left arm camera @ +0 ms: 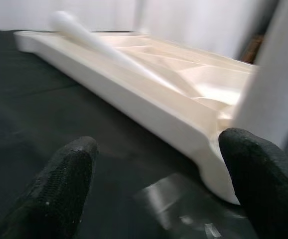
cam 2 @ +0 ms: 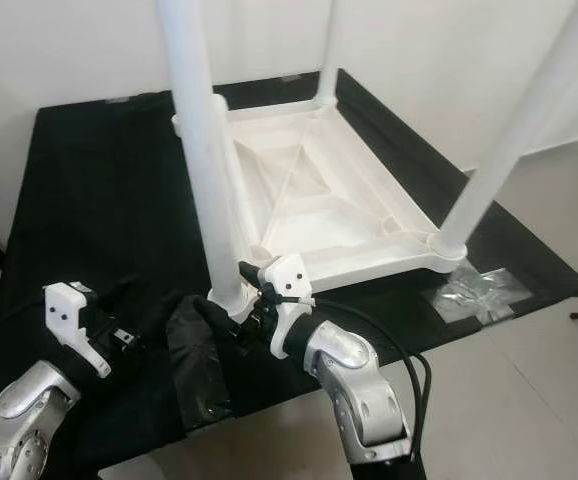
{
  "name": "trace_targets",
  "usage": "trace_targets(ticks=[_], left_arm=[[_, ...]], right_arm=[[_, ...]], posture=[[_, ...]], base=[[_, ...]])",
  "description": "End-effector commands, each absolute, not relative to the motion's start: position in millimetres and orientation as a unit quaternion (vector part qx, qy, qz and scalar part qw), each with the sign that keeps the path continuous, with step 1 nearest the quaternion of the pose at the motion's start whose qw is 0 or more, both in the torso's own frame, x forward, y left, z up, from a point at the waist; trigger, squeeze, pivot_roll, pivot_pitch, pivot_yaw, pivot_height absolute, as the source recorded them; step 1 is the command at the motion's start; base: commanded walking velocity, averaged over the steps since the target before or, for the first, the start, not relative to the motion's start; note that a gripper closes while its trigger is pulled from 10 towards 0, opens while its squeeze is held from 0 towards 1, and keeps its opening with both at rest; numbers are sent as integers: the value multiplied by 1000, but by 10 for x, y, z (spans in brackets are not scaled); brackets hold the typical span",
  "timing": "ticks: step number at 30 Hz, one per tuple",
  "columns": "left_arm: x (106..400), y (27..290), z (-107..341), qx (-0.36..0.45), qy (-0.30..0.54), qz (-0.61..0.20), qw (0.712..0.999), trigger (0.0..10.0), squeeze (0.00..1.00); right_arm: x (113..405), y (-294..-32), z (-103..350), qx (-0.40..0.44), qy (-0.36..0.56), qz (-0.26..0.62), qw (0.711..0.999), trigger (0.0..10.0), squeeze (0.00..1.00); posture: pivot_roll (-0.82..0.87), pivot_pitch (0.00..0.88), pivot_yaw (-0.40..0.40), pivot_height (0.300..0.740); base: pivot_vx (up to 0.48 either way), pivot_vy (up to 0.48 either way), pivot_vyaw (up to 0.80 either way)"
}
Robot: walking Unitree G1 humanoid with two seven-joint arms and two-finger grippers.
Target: Building children table
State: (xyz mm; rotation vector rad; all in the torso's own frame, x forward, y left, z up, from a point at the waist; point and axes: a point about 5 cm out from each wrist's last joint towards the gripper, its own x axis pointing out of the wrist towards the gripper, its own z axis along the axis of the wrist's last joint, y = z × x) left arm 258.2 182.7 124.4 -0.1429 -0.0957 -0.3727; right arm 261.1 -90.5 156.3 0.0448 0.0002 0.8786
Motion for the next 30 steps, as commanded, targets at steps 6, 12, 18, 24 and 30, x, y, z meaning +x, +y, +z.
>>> trace_targets(ticks=[6, 12, 18, 24, 30], left_arm=[[2373, 1850, 1069, -111, 3, -147, 983, 10000, 0], [2352, 1788, 1081, -123, 3, -150, 981, 10000, 0], [2444, 1742, 1110, -119, -4, -158, 980, 10000, 0], [2447, 1744, 1126, -122, 1, -151, 981, 10000, 0], [2447, 1754, 1130, -122, 1, -148, 981, 10000, 0]], right_arm=[[2745, -1161, 1412, 35, 22, 316, 948, 10000, 404], [2746, -1175, 1426, 43, 30, 308, 950, 10000, 0], [2753, -1181, 1420, 50, 38, 305, 950, 10000, 0], [2777, -1180, 1398, 57, 44, 301, 951, 10000, 0], [2784, -1163, 1393, 60, 49, 304, 949, 10000, 0]], posture=[[-109, 121, 16, 740], [-108, 120, 16, 740], [-112, 111, 13, 740], [-105, 109, 13, 740], [-106, 108, 17, 740]], base=[[0, -231, 0], [0, -456, 0], [0, -454, 0], [0, -450, 0], [0, -452, 0]])
